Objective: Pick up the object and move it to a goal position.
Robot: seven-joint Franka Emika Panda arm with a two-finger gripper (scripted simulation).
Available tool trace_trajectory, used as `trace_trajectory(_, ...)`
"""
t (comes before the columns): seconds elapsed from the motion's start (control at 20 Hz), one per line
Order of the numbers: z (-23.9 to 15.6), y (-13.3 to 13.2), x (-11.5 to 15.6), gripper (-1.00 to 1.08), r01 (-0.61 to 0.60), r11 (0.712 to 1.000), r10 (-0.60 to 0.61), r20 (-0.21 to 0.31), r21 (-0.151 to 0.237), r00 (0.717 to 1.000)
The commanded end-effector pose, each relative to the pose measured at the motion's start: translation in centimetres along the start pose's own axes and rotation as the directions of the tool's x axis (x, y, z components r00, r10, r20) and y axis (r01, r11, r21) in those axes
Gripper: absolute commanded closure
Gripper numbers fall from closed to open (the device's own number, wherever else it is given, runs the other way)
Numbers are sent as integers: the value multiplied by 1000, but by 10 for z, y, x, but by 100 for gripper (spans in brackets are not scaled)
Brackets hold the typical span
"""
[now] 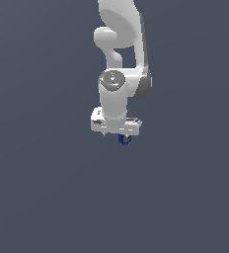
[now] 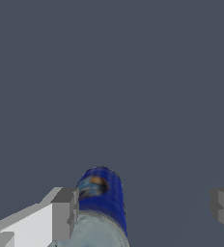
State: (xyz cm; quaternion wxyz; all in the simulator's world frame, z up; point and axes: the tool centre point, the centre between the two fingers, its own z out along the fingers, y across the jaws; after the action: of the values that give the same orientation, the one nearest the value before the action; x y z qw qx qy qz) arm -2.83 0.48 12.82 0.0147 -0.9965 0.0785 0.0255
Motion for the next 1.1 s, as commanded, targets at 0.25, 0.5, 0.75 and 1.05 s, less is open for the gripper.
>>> trace_trajectory(0.25, 4, -21, -28, -92, -108, 994, 108, -26, -13, 994)
trace_trajectory(0.5, 6, -32, -46, -92, -169, 986, 168, -42, -14, 985)
trace_trajectory(0.75, 8, -38, -57, -92, -208, 978, 207, -52, -14, 977)
trace_trajectory(1.05, 8, -42, -63, -92, -228, 974, 226, -57, -13, 972)
